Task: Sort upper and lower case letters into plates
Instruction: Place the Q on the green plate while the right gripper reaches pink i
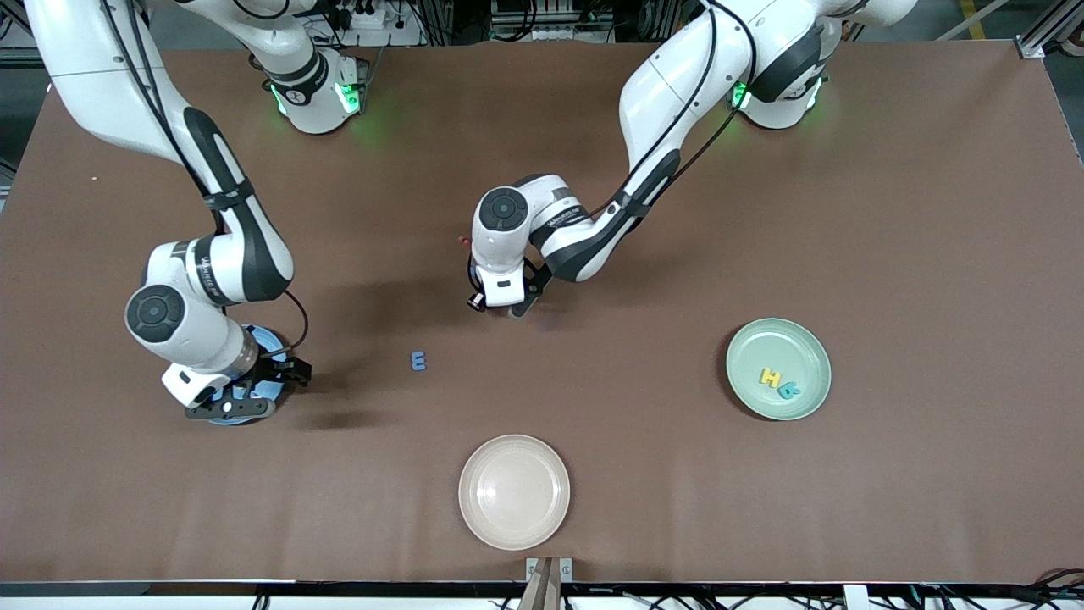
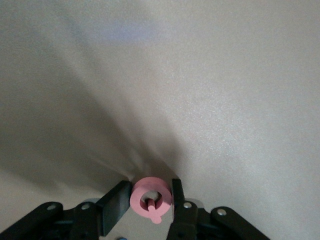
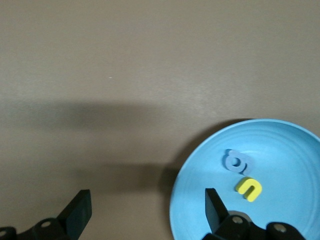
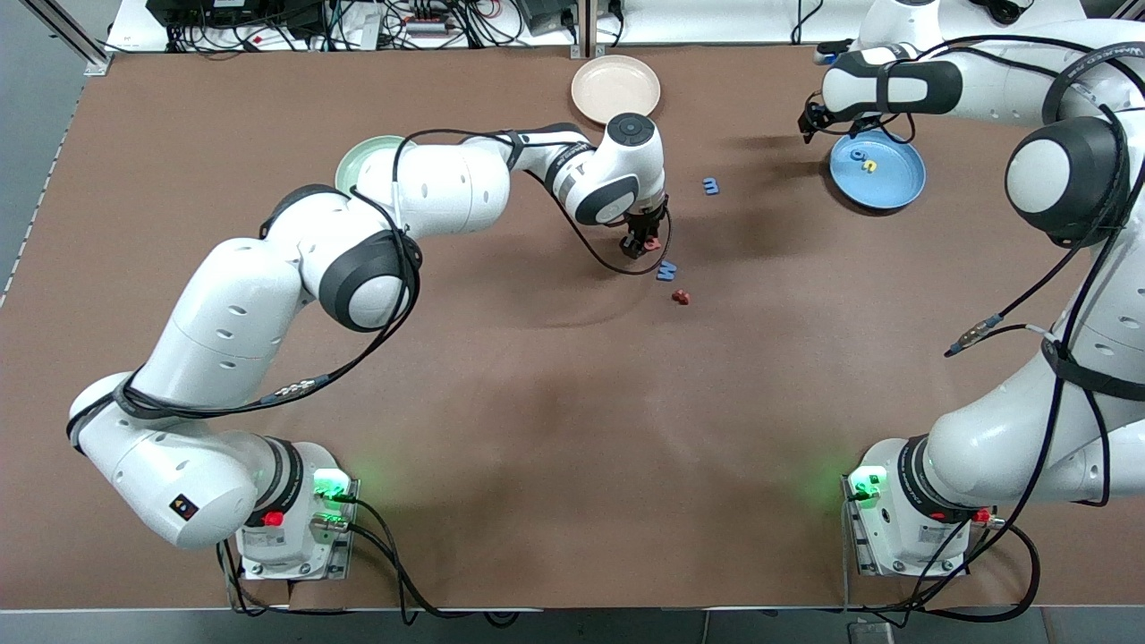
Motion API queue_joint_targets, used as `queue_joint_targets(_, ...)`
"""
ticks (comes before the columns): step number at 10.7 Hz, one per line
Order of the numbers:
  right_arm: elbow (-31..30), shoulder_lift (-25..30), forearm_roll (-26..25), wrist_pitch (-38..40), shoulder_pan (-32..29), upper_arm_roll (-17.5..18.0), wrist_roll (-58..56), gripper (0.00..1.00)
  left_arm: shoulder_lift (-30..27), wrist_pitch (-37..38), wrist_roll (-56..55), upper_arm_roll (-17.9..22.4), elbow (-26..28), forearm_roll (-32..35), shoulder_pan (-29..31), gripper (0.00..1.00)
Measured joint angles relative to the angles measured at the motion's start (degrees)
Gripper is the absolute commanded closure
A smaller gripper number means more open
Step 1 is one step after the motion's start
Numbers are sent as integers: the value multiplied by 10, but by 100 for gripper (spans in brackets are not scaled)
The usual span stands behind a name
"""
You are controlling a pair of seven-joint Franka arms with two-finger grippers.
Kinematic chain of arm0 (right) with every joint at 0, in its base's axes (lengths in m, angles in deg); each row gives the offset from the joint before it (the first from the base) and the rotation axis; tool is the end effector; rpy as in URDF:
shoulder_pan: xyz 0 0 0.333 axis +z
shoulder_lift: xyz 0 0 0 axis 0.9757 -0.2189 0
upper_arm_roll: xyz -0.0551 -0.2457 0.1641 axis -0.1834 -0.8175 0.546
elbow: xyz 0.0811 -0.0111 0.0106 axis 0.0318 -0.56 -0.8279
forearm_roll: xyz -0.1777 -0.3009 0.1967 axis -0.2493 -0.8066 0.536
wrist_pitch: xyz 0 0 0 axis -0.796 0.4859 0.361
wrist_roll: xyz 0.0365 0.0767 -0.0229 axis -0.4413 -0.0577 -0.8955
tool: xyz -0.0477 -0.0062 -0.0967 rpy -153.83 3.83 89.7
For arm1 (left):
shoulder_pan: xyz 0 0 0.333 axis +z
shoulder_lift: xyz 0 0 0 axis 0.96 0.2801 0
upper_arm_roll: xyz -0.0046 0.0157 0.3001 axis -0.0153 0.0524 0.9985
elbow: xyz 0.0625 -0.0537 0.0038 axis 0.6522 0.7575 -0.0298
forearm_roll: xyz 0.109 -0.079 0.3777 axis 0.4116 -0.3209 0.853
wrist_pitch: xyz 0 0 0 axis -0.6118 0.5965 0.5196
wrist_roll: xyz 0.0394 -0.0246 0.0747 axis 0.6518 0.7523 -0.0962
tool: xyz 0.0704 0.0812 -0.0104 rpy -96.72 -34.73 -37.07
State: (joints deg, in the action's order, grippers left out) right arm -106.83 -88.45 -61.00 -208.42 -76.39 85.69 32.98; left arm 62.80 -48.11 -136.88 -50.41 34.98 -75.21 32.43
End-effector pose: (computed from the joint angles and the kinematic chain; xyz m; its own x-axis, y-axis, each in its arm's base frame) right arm 0.6561 0.0586 0.2272 0.9955 0.0780 0.0546 0.0754 -0.9960 0.0482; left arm 0.4534 -0.6144 0.1561 0.5649 0.8138 -0.1366 0.8251 -0.5549 0.1064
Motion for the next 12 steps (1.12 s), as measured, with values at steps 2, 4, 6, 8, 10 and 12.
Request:
queue_joint_targets(2,-1,-3,0,0,22,1,36,0,0,16,15,0,-5,0,0,100)
queue_joint_targets(4,-3,-5,0,13,56,2,100,0,-2,54,38,1,-13,0,5,100)
queue_joint_targets(6,-3,-5,0,21,97,2,169,0,-15,97,92,3,-18,0,19,100)
queue_joint_targets(8,-3,-5,0,41,126,3,209,0,-41,129,174,7,-19,0,42,100)
queue_joint_targets(10,-12,3,0,57,160,3,227,0,-72,160,276,8,-19,0,81,100)
queue_joint_targets(12,-57,42,0,50,177,14,228,0,-99,196,389,8,-19,0,129,100)
